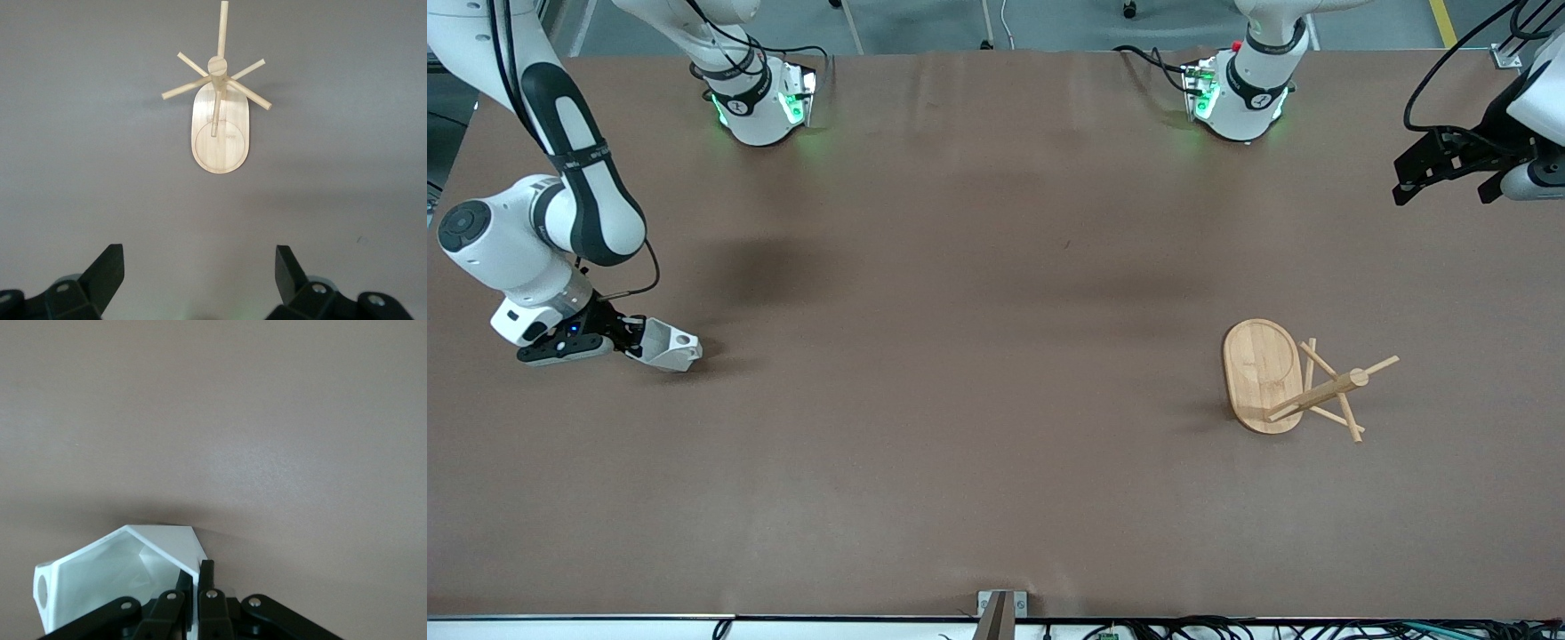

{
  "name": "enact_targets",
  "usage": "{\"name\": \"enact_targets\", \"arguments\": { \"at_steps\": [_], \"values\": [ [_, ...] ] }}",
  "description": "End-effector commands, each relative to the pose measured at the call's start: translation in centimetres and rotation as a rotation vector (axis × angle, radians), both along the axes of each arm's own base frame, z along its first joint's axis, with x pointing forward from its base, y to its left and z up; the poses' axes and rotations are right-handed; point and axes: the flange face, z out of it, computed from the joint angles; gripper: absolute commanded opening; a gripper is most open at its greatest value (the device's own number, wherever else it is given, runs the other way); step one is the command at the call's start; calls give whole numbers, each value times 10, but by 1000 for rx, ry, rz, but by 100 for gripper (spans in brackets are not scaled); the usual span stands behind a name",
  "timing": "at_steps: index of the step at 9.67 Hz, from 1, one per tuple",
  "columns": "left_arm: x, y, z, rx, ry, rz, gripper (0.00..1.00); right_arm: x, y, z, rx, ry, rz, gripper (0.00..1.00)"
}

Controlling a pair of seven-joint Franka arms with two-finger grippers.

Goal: Hang cup on rack
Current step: 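Lift the cup with the right gripper while the left gripper approaches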

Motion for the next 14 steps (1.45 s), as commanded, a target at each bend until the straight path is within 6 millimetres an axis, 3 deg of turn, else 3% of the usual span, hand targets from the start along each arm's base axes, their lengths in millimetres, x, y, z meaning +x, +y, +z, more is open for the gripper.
{"name": "enact_targets", "arguments": {
  "at_steps": [1, 4, 6, 7, 10, 11, 12, 13, 14],
  "values": [
    [5, 0, -13, -17, 42, -10, 100, -4, 6, 19, 31, 23, 0, 0],
    [5, 0, -13, -18, 42, -10, 100, 26, 17, 82, 164, 125, -19, 0],
    [4, 1, -12, -18, 41, -8, 100, 60, 40, 160, 319, 148, -38, 0],
    [2, 1, -12, -17, 51, -8, 100, 72, 60, 192, 368, 157, -71, 0],
    [4, -1, -15, -19, 58, -13, 100, 91, 149, 244, 517, 123, -111, 0],
    [7, -15, -24, -39, 76, -40, 100, 93, 180, 254, 579, 127, -113, 0],
    [11, -44, -37, -93, 108, -90, 100, 95, 213, 263, 641, 132, -102, 0],
    [11, -80, -47, -113, 126, -166, 100, 101, 242, 265, 712, 151, -110, 0],
    [2, -122, -44, -115, 105, -258, 100, 101, 272, 263, 804, 177, -118, 0]
  ]
}}
